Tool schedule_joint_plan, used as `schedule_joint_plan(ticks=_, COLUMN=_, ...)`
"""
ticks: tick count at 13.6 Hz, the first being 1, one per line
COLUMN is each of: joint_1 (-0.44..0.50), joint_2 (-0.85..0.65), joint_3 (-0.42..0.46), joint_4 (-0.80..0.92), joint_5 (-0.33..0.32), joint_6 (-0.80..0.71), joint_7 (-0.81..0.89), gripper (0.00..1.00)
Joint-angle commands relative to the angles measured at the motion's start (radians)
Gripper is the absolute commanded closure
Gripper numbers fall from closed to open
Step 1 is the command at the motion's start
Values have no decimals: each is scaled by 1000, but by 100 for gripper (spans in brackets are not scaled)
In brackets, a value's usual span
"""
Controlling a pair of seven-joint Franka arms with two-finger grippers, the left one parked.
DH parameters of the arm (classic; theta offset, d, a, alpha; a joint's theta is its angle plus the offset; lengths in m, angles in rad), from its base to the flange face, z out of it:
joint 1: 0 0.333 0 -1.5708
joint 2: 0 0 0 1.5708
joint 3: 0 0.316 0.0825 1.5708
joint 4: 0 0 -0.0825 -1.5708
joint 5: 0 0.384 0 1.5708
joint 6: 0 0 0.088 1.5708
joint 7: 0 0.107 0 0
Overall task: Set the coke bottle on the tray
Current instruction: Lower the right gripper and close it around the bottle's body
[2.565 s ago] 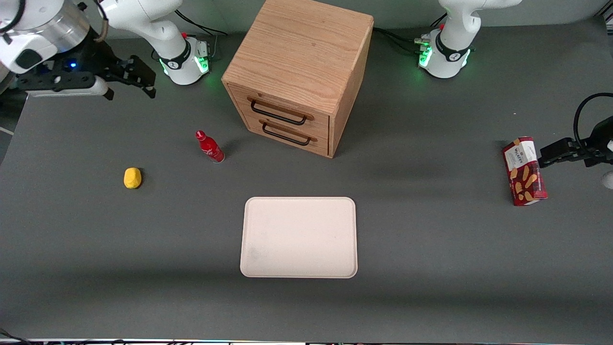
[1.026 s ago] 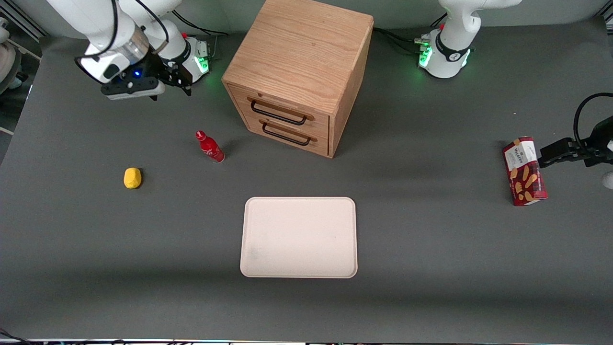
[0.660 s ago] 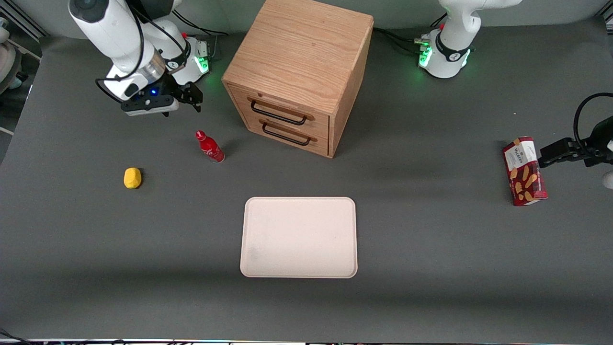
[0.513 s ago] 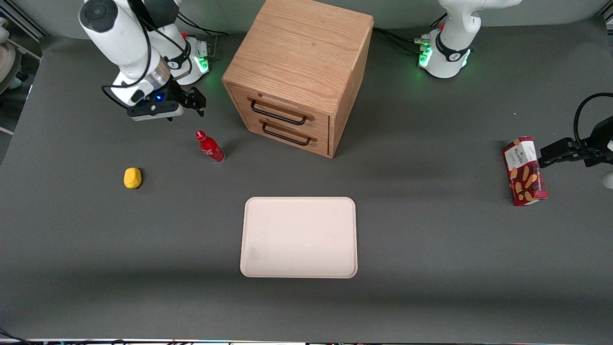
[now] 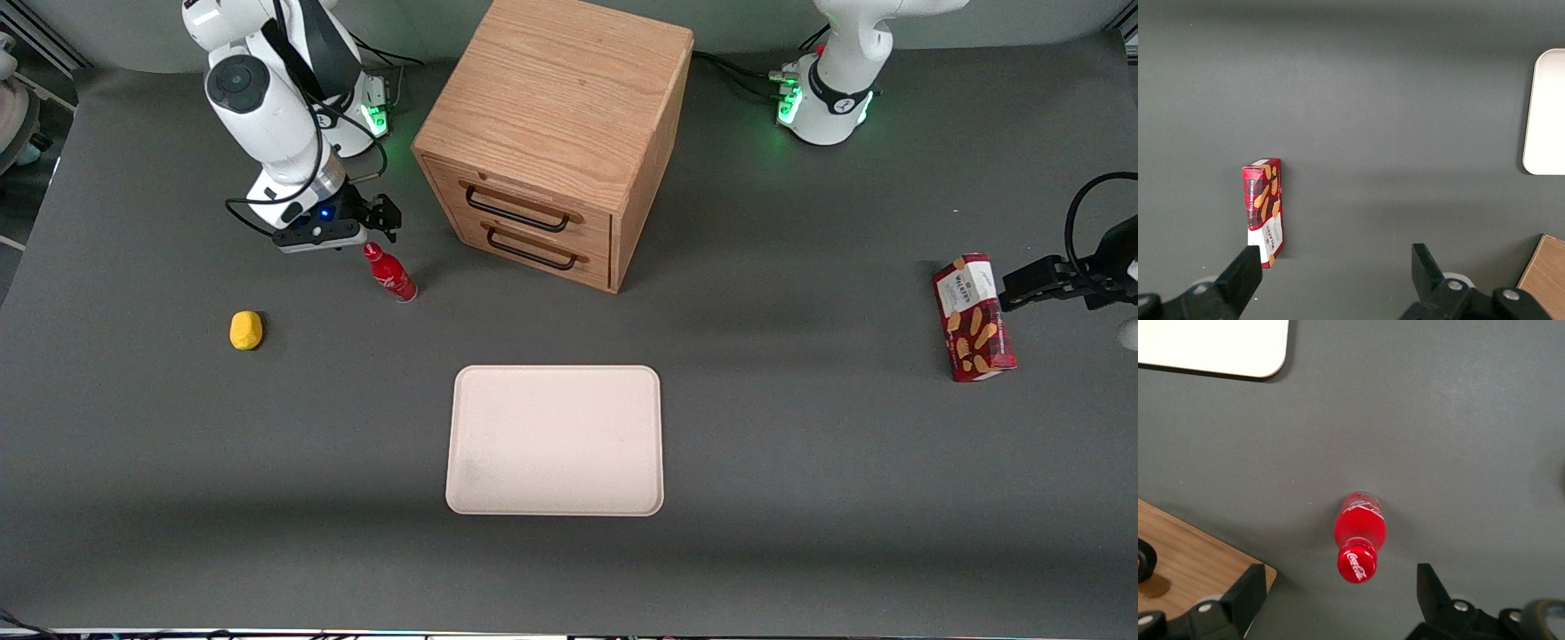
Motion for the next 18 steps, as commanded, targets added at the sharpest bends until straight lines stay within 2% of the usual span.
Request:
schedule_joint_plan(ticks=1, joint_1=3, joint_2=42, joint_3=-4, joint_4=-5, joint_5=-25, joint_6=51, joint_7=-9, gripper=0)
schedule_joint_plan(ticks=4, joint_1=-3, joint_2=54, joint_3=-5, joint_4=-46, joint_5=-43, joint_6=117, joint_7=-9, gripper=0)
schedule_joint_plan(ticks=9, joint_1=-6, joint_2=59, joint_3=-5, joint_4=-48, joint_5=-43, joint_6=117, joint_7=-7, gripper=0)
schedule_joint_plan(ticks=10, joint_1=-6, joint_2=59, joint_3=-5, joint_4=-48, joint_5=-43, joint_6=116, joint_7=-7, gripper=6)
schedule_joint_plan(ticks=12, joint_1=-8, joint_2=59, joint_3=-5, joint_4=-48, joint_5=-43, joint_6=113, joint_7=-6, gripper=36)
schedule_joint_plan(ticks=15, joint_1=-8, joint_2=59, joint_3=-5, joint_4=-46, joint_5=-43, joint_6=110, joint_7=-4, gripper=93)
schedule_joint_plan(ticks=16, joint_1=-8, joint_2=59, joint_3=-5, joint_4=-46, joint_5=-43, joint_6=110, joint_7=-4, gripper=100)
schedule_joint_plan(ticks=18, joint_1=-8, joint_2=59, joint_3=-5, joint_4=-46, joint_5=-43, joint_6=108, joint_7=-7, gripper=100)
